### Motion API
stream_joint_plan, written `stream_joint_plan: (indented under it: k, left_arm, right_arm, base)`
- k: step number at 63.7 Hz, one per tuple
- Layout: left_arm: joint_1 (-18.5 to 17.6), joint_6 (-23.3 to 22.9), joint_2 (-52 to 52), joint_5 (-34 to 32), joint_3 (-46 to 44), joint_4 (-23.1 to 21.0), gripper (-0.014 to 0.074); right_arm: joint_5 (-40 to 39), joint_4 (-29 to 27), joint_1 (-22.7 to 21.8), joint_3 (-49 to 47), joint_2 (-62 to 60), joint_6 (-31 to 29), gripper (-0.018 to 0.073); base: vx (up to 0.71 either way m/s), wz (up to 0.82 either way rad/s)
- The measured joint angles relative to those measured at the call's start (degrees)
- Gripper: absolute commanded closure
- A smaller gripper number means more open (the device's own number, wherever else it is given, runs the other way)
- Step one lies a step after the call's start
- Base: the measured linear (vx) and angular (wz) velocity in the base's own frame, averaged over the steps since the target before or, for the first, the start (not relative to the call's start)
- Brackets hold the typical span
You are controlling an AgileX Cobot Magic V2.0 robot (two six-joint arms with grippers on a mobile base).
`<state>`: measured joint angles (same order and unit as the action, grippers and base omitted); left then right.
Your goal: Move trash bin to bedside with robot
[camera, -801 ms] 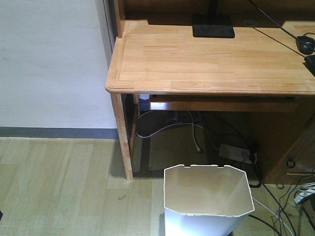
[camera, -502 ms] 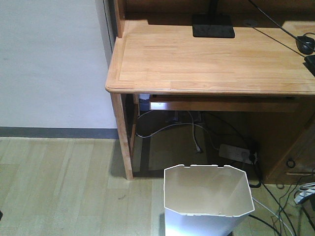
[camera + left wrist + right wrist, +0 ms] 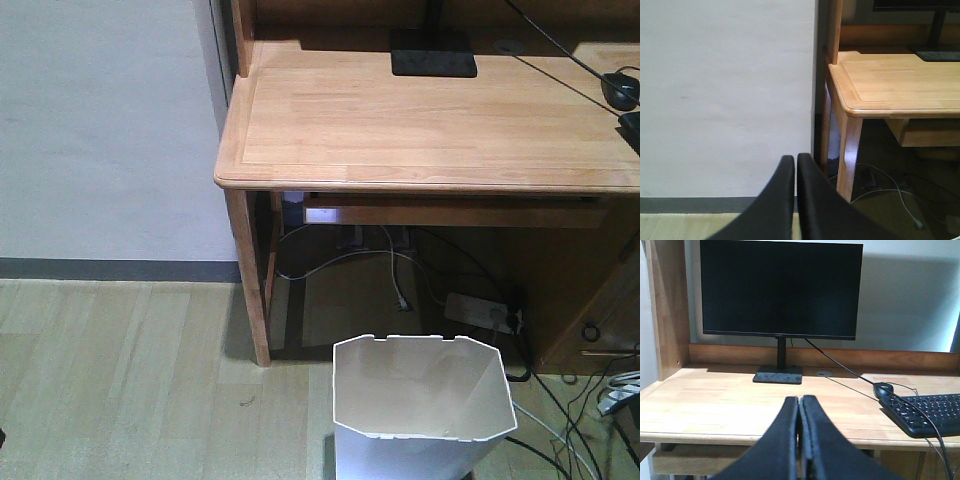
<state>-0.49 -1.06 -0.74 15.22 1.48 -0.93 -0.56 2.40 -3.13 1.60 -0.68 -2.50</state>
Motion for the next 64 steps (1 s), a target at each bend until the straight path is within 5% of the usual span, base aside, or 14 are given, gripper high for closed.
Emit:
stream_joint_plan:
  k: [24, 64]
  left_arm:
    - [0.0, 0.0, 0.0, 0.0, 0.0, 0.0, 0.0602]
    - [0.0, 0.0, 0.0, 0.0, 0.0, 0.0, 0.0602]
  right_arm:
    - [-4.8, -0.1, 0.0, -0.1, 0.0, -0.8, 0.0569]
    - [14.7, -5.2, 0.0, -19.3, 20.7, 0.2, 0.0569]
  base:
    - [0.00, 0.00]
    - [0.00, 0.00]
